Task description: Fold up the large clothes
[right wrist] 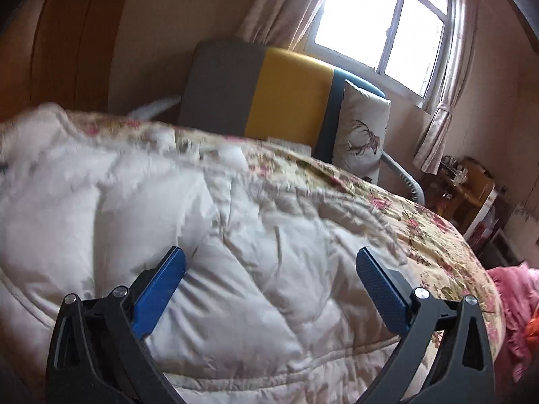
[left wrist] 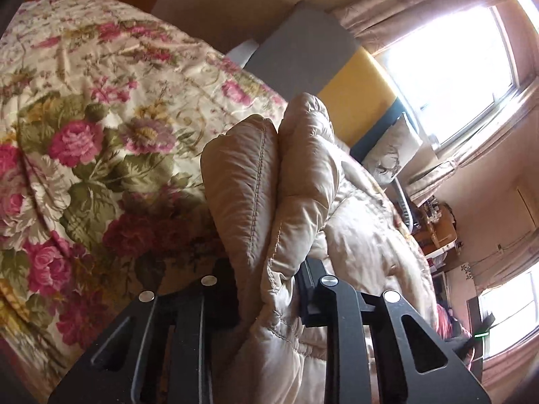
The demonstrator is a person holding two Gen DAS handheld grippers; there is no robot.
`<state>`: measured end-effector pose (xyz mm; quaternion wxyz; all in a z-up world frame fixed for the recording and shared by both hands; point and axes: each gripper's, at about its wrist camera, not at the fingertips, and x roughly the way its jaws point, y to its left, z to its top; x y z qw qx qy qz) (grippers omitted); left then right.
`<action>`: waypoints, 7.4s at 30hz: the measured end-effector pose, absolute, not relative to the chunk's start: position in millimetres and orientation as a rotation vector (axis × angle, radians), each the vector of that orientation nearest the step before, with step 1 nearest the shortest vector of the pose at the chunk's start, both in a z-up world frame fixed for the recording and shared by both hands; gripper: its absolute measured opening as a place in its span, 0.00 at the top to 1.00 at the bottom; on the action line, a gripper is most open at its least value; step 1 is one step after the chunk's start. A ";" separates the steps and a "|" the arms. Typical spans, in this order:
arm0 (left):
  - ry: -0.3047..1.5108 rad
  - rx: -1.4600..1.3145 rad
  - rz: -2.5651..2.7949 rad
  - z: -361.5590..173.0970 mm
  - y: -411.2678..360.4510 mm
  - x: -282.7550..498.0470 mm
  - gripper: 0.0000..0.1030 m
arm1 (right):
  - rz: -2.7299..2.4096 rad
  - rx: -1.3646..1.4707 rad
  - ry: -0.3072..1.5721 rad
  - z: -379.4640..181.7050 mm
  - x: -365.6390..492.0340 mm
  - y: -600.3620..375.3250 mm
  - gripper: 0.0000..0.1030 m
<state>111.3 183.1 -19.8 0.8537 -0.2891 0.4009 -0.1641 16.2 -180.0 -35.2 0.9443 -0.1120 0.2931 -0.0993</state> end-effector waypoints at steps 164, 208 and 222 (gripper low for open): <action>0.519 0.310 -0.678 17.1 -239.5 82.4 0.46 | -0.143 0.681 0.734 -65.3 7.9 -430.4 0.02; 0.748 0.463 -0.405 8.3 -282.2 214.4 0.03 | -0.605 0.249 0.700 -47.7 56.2 -423.7 0.02; 0.800 0.387 -0.377 -42.2 -278.1 246.0 0.03 | -0.616 0.252 0.718 -59.6 78.8 -427.8 0.02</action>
